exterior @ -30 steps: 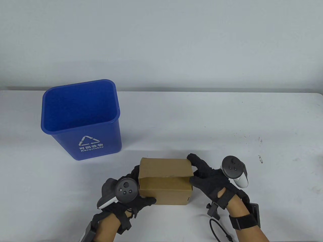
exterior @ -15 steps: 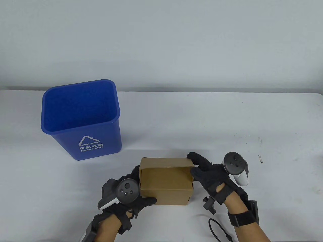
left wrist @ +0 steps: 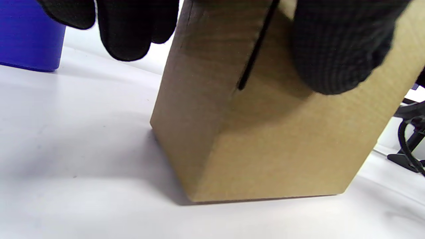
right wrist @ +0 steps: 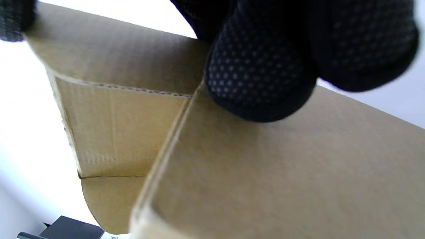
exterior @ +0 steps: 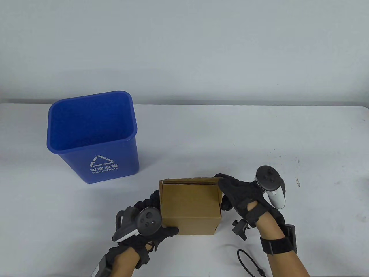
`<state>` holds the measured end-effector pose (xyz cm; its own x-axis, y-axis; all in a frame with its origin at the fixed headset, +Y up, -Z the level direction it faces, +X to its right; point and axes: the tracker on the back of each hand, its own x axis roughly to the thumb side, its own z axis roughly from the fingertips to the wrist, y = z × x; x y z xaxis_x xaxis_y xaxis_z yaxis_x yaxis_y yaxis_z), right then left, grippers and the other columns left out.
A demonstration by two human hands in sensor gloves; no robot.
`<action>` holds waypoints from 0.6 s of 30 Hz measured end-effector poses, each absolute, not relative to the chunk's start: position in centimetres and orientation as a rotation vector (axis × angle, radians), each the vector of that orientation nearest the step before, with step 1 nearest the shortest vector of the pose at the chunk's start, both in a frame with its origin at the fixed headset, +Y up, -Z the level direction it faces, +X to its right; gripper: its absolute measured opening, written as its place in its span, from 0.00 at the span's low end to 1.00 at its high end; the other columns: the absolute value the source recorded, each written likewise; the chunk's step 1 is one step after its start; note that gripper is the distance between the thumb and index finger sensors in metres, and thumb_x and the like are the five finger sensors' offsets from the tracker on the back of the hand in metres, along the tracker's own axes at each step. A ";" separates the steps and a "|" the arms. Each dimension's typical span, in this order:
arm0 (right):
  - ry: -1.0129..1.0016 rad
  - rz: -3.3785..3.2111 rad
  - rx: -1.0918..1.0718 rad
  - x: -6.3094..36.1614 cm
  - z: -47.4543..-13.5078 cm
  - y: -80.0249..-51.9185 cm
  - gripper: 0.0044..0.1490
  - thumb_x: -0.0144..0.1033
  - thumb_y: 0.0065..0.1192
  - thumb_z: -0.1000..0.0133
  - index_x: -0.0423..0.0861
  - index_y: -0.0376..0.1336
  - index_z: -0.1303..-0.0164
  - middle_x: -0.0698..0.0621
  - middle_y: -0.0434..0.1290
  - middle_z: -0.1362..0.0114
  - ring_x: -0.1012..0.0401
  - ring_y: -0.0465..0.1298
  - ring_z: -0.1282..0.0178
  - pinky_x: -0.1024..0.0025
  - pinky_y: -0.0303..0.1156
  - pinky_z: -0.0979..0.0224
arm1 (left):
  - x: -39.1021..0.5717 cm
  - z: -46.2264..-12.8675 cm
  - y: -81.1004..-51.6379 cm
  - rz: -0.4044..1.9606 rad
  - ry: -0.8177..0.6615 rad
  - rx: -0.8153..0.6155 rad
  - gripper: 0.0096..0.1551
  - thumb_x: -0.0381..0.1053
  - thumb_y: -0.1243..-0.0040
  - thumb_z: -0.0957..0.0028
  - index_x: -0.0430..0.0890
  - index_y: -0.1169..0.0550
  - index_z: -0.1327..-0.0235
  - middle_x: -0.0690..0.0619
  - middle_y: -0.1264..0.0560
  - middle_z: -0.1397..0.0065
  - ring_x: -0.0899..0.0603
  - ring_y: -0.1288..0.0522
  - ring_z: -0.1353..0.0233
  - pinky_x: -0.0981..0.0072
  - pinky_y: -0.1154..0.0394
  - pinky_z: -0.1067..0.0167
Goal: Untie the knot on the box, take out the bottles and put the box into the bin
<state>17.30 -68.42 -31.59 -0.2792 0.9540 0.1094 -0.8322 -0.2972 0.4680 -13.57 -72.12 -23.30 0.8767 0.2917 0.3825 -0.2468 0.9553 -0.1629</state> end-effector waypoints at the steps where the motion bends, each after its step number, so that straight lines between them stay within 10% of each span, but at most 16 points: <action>1: 0.401 1.835 0.441 17.3 -31.7 -68.4 0.75 0.87 0.45 0.53 0.25 0.56 0.30 0.26 0.62 0.29 0.53 0.83 0.66 0.55 0.80 0.58 | -13.5 -23.3 -72.1 0.274 -0.415 -0.111 0.77 0.72 0.34 0.58 0.24 0.59 0.27 0.29 0.46 0.22 0.23 0.35 0.24 0.22 0.42 0.29; 18: 0.595 1.750 0.363 16.5 -32.7 -67.9 0.74 0.88 0.39 0.53 0.26 0.57 0.32 0.26 0.60 0.28 0.59 0.82 0.66 0.60 0.81 0.58 | -13.4 -23.1 -71.8 0.216 -0.404 -0.112 0.77 0.73 0.35 0.58 0.26 0.60 0.26 0.29 0.47 0.21 0.23 0.37 0.23 0.22 0.43 0.29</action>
<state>16.53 -67.94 -32.74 -0.2594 0.9635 -0.0658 -0.8042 -0.1778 0.5671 -13.38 -71.81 -23.10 0.8968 0.2307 0.3775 -0.1861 0.9708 -0.1512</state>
